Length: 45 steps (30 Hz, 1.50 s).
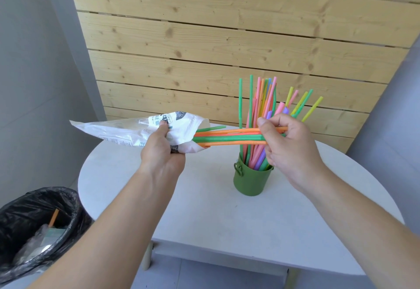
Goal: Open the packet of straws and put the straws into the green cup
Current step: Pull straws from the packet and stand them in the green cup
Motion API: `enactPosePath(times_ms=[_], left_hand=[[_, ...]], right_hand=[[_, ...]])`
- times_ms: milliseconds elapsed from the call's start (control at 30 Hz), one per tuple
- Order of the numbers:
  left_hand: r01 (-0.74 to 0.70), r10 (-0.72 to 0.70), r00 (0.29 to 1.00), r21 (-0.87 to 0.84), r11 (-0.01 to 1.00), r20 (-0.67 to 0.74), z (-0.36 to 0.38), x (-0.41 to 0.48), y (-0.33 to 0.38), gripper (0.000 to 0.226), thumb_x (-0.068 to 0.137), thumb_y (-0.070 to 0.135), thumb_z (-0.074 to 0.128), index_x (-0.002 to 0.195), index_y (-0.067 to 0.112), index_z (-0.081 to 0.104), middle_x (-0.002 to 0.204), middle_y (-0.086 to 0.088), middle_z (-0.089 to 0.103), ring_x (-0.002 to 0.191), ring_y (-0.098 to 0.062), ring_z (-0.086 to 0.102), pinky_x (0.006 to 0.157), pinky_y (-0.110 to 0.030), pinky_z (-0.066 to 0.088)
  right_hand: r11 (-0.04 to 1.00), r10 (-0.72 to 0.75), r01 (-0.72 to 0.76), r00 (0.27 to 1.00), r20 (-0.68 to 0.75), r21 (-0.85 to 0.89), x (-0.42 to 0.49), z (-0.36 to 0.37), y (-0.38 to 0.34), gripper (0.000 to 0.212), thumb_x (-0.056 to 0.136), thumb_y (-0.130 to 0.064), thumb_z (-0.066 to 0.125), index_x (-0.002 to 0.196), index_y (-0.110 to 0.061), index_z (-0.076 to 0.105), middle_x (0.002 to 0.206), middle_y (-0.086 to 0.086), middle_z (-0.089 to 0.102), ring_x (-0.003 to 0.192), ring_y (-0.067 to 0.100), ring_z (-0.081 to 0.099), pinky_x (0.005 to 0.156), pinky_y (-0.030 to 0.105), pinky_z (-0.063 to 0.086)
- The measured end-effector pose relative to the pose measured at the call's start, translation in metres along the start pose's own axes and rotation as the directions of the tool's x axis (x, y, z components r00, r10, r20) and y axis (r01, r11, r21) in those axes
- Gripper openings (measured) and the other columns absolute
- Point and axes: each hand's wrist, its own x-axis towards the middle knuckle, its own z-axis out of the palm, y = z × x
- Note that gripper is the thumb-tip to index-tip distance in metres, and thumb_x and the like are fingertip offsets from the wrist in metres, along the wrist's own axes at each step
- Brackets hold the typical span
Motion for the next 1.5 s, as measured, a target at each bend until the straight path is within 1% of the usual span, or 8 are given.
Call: enactPosePath(times_ms=[167,333,633,833,933,1167,1333,1500], left_hand=[[-0.001,0.000,1.000,-0.025,1.000,-0.019,-0.001,0.003,0.002,0.006,0.103,0.017,0.068,0.106,0.013,0.070,0.120,-0.006,0.078,0.114,-0.026,0.076,0.105,-0.056,0.056],[0.001,-0.001,1.000,-0.005,1.000,-0.017,0.001,0.002,-0.001,0.006,0.105,0.017,0.065,0.100,0.014,0.069,0.115,-0.004,0.077,0.117,-0.024,0.075,0.107,-0.052,0.056],[-0.006,0.006,1.000,0.050,0.999,0.007,0.000,-0.002,-0.007,0.015,0.106,0.020,0.063,0.118,0.012,0.069,0.108,-0.004,0.078,0.105,-0.026,0.078,0.095,-0.065,0.058],[0.012,-0.013,1.000,0.066,0.998,0.023,0.001,-0.005,-0.008,0.020,0.107,0.021,0.061,0.124,0.012,0.066,0.123,-0.008,0.077,0.113,-0.032,0.076,0.089,-0.072,0.057],[0.010,-0.012,1.000,0.073,0.997,0.021,0.001,-0.005,-0.009,0.027,0.106,0.022,0.062,0.131,0.011,0.066,0.126,-0.009,0.077,0.115,-0.034,0.075,0.097,-0.070,0.055],[0.035,-0.037,0.999,0.101,0.994,0.020,0.002,-0.013,-0.005,0.029,0.107,0.023,0.062,0.135,0.012,0.062,0.126,-0.008,0.074,0.116,-0.034,0.073,0.043,-0.065,0.057],[0.027,-0.031,0.999,0.117,0.993,0.035,0.001,-0.014,-0.005,0.030,0.108,0.023,0.060,0.135,0.010,0.062,0.129,-0.010,0.073,0.114,-0.035,0.074,0.041,-0.057,0.057],[0.030,-0.037,0.998,0.126,0.992,0.052,0.001,-0.013,-0.004,0.022,0.107,0.022,0.061,0.125,0.010,0.066,0.130,-0.010,0.074,0.115,-0.035,0.074,0.045,-0.062,0.059]], right_hand=[[0.999,0.036,-0.036,0.999,0.001,0.032,0.011,-0.036,-0.010,0.028,0.099,-0.024,0.061,0.075,-0.010,0.057,0.042,-0.009,0.030,0.036,0.013,0.023,0.044,0.022,0.022],[0.999,0.048,-0.048,0.999,-0.011,0.007,0.017,-0.071,-0.023,0.028,0.099,-0.021,0.061,0.073,-0.014,0.056,0.045,-0.004,0.030,0.035,0.012,0.021,0.040,0.022,0.017],[0.990,0.036,-0.047,0.996,-0.086,-0.131,0.029,-0.138,-0.042,0.029,0.098,-0.025,0.063,0.071,-0.016,0.057,0.041,-0.010,0.032,0.032,0.009,0.024,0.034,0.016,0.023],[0.974,0.022,-0.031,0.999,-0.044,-0.226,0.038,-0.172,-0.047,0.034,0.095,-0.032,0.065,0.063,-0.022,0.062,0.041,-0.008,0.030,0.031,0.010,0.021,0.038,0.016,0.021],[0.961,0.029,-0.035,0.999,-0.028,-0.275,0.040,-0.180,-0.050,0.032,0.094,-0.033,0.067,0.064,-0.020,0.062,0.042,-0.006,0.031,0.033,0.013,0.022,0.038,0.018,0.021],[0.908,0.084,-0.072,0.996,0.011,-0.413,0.045,-0.177,-0.046,0.031,0.094,-0.031,0.068,0.073,-0.009,0.061,0.042,-0.004,0.031,0.035,0.014,0.023,0.039,0.018,0.022],[0.858,0.097,-0.079,0.995,0.009,-0.508,0.049,-0.170,-0.048,0.029,0.091,-0.038,0.069,0.069,-0.019,0.064,0.037,-0.006,0.034,0.042,0.020,0.027,0.050,0.024,0.027],[0.882,0.106,-0.113,0.993,-0.042,-0.457,0.060,-0.174,-0.051,0.033,0.092,-0.036,0.070,0.069,-0.014,0.060,0.039,-0.006,0.031,0.034,0.014,0.022,0.039,0.016,0.022]])
